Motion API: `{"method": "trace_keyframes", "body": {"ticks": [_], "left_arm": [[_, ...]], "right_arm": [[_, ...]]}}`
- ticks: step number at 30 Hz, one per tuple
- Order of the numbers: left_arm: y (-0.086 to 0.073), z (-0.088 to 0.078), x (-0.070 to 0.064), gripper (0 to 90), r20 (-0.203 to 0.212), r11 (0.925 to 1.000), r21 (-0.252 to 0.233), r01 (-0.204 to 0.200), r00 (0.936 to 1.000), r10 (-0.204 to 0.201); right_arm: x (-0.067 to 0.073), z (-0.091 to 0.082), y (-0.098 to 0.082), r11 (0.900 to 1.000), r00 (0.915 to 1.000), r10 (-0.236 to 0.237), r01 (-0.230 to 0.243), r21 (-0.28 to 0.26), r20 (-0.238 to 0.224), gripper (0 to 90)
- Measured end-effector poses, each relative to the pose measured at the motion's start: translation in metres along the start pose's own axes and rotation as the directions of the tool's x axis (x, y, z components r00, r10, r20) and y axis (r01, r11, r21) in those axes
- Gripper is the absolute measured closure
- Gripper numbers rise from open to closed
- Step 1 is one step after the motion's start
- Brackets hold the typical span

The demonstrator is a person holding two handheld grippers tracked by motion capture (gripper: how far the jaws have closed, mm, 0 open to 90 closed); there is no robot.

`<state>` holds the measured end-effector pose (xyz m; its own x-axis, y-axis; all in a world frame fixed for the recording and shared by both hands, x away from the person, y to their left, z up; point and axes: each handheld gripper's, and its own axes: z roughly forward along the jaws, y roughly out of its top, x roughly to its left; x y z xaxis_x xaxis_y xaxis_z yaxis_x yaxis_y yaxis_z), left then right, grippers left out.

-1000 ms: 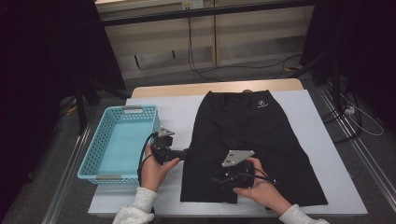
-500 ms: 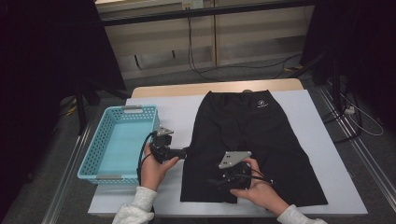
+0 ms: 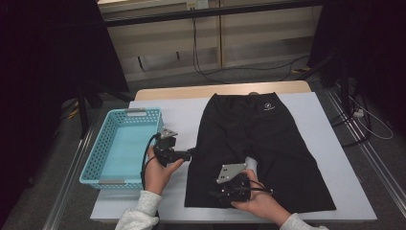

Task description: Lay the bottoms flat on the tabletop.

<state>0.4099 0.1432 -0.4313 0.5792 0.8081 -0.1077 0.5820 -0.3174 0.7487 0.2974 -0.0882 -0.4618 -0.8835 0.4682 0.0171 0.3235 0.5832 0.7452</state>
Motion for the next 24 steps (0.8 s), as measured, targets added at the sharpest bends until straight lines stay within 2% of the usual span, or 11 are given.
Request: {"method": "trace_keyframes", "body": {"ticks": [5, 7, 8, 9, 11, 16, 17, 22, 24], "left_arm": [[0.004, 0.009, -0.006, 18.2, 0.01, 0.9999, -0.007, -0.008, 0.9999, 0.008], [0.005, 0.014, -0.006, 21.7, 0.014, 0.9997, -0.003, -0.025, 0.9996, 0.025], [0.006, 0.018, -0.007, 23.0, 0.013, 0.9998, -0.019, 0.002, 0.9999, -0.001], [0.006, 0.02, -0.006, 24.2, 0.017, 0.9998, -0.003, -0.018, 0.9997, 0.018], [0.006, 0.026, -0.006, 28.3, 0.014, 0.9999, -0.014, 0.005, 0.9999, -0.004], [0.009, 0.036, -0.005, 39.9, 0.022, 0.9999, 0.006, -0.009, 0.9997, 0.009], [0.01, 0.039, -0.006, 41.5, 0.024, 0.9999, 0.001, 0.01, 0.9997, -0.01], [0.008, 0.05, -0.006, 51.6, 0.013, 0.9982, 0.056, 0.021, 0.9997, -0.022], [0.009, 0.051, -0.006, 55.5, 0.013, 0.9977, 0.054, 0.04, 0.9991, -0.041]], "right_arm": [[-0.002, -0.003, 0.0, 1.0, 0.9999, 0.011, -0.011, 0.01, -0.007, 82.0], [-0.004, -0.003, -0.001, 1.0, 0.9996, 0.021, -0.021, 0.011, -0.017, 88.2], [-0.005, -0.004, -0.001, 1.0, 0.9996, 0.019, -0.018, 0.015, -0.021, 89.1], [-0.005, -0.004, -0.001, 1.0, 0.9996, 0.018, -0.018, 0.015, -0.022, 89.5], [-0.004, -0.004, -0.001, 1.0, 0.9997, 0.009, -0.009, 0.018, -0.024, 90.0], [-0.004, -0.005, -0.001, 1.0, 0.9983, 0.017, -0.016, 0.013, -0.056, 90.0], [-0.004, -0.006, -0.001, 1.0, 0.9982, 0.016, -0.016, 0.014, -0.058, 90.0], [-0.002, -0.006, 0.0, 1.0, 0.9981, 0.001, 0.0, 0.017, -0.061, 90.0], [-0.002, -0.006, 0.0, 1.0, 0.9982, -0.006, 0.007, 0.017, -0.059, 90.0]]}}
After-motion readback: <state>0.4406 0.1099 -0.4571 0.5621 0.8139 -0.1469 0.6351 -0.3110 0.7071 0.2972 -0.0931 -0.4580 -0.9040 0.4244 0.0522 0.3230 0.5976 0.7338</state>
